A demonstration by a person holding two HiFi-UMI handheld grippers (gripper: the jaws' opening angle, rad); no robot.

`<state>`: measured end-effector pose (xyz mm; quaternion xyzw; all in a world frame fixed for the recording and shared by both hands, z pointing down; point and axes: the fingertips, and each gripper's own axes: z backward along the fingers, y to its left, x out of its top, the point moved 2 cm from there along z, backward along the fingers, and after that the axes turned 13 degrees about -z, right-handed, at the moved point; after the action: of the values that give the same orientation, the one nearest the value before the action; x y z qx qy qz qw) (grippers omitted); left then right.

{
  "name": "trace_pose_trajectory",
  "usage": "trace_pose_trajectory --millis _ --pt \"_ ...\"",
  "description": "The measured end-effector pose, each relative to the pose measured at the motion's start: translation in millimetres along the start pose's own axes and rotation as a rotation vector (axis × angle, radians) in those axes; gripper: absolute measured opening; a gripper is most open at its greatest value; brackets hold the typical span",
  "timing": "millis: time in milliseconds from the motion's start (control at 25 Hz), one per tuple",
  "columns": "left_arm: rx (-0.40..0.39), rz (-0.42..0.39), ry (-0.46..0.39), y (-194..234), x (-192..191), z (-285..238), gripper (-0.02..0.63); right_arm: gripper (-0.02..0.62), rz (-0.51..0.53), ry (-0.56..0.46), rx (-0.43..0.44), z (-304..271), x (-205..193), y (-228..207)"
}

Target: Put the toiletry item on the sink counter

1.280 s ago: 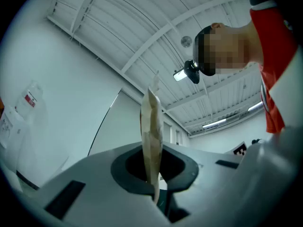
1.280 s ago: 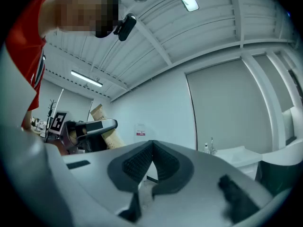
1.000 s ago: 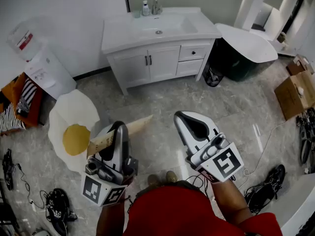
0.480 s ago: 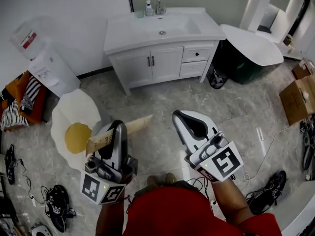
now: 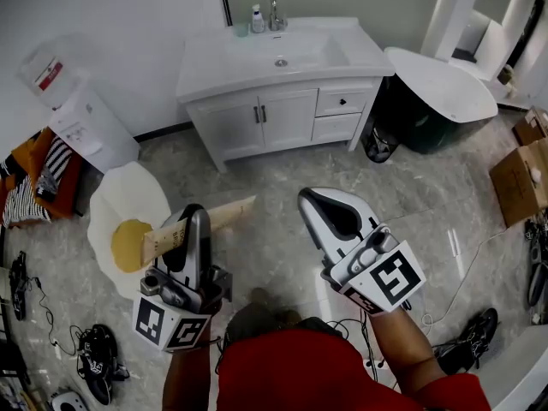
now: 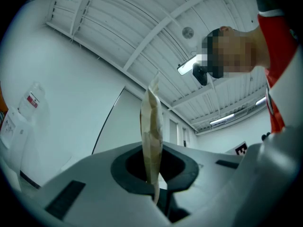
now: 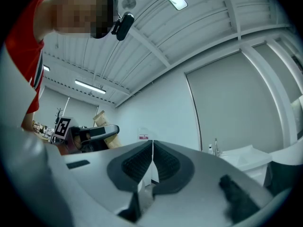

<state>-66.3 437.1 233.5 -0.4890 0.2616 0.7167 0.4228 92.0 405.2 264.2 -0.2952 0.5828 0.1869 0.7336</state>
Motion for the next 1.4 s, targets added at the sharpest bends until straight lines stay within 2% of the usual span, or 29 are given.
trace_pose_trajectory --millis 200,400,800,1000,1400 --pt "0.003 -0.01 0.003 22.8 -13.2 -23.3 0.021 0.029 -0.018 0.001 -0.007 -24.5 -2.7 -27.7" --pt "0.002 -0.006 -0.007 62.2 -37.7 -54.2 0.021 0.029 0.006 0.013 -0.019 -66.1 -10.3 -58.4" --pt "-0.037 -0.007 -0.017 188.0 -75.7 -155.3 0.021 0.029 0.027 0.014 -0.075 -209.9 -1.7 -147.0" --pt "-0.055 0.006 -0.02 243.4 -91.8 -195.0 0.021 0.029 0.05 0.028 -0.074 -271.1 -2.9 -173.2" --pt "-0.068 0.052 -0.02 297.0 -123.1 -252.1 0.021 0.029 0.051 0.044 -0.094 -329.6 -8.3 -224.8"
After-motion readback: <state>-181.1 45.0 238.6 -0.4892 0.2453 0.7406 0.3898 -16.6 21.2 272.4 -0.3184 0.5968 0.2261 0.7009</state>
